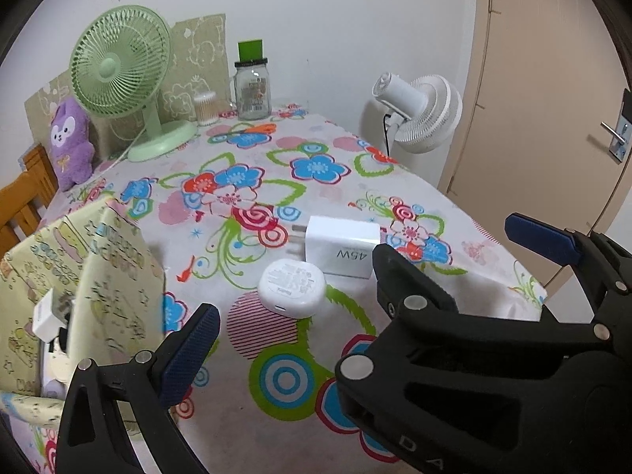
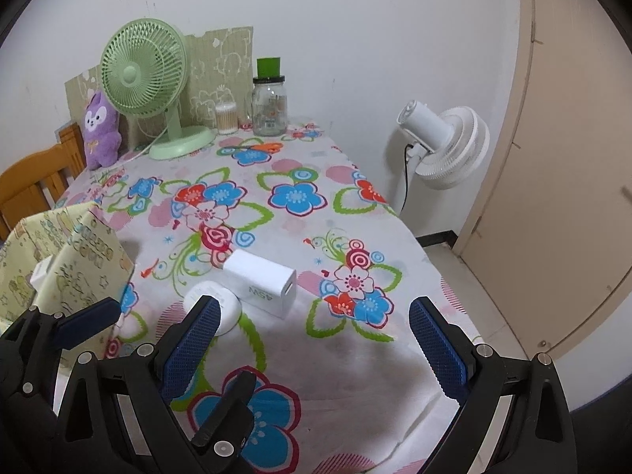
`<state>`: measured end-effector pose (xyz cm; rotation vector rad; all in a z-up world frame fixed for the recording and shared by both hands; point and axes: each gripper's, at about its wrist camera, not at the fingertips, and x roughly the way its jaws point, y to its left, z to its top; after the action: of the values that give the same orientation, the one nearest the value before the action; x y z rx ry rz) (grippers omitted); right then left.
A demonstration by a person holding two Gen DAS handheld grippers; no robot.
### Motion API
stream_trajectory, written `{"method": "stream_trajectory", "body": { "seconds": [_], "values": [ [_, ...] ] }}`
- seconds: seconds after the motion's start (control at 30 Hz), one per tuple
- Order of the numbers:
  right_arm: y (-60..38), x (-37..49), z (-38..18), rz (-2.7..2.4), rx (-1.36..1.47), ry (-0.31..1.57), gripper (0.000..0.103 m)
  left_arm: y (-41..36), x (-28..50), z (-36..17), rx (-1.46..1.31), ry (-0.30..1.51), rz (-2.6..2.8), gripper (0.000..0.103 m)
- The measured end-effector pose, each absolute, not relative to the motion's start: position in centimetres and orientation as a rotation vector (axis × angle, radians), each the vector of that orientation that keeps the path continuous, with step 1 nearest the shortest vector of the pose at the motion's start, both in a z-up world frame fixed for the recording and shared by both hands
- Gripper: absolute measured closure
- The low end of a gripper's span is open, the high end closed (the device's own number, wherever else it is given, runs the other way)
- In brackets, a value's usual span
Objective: Organize rigid objects
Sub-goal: 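Withdraw both tools from the box toward the white charger and white round case, then grasp the white round case with the left tool while the right tool grasps the white square charger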
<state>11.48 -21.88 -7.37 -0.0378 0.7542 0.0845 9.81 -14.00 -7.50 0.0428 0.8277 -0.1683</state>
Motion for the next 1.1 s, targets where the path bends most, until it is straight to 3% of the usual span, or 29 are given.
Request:
{"method": "stream_trajectory", "body": {
  "seconds": [0.77, 1.1],
  "values": [
    [-23.0, 15.0, -12.6, 0.083, 0.038, 0.856, 0.005, -13.9, 13.7, -11.9, 0.034, 0.906, -0.158, 0.001],
    [-23.3, 15.9, -13.0, 0.081, 0.045, 0.862, 0.005, -14.0, 14.7, -12.3, 0.059, 0.914, -0.16, 0.018]
  ]
}}
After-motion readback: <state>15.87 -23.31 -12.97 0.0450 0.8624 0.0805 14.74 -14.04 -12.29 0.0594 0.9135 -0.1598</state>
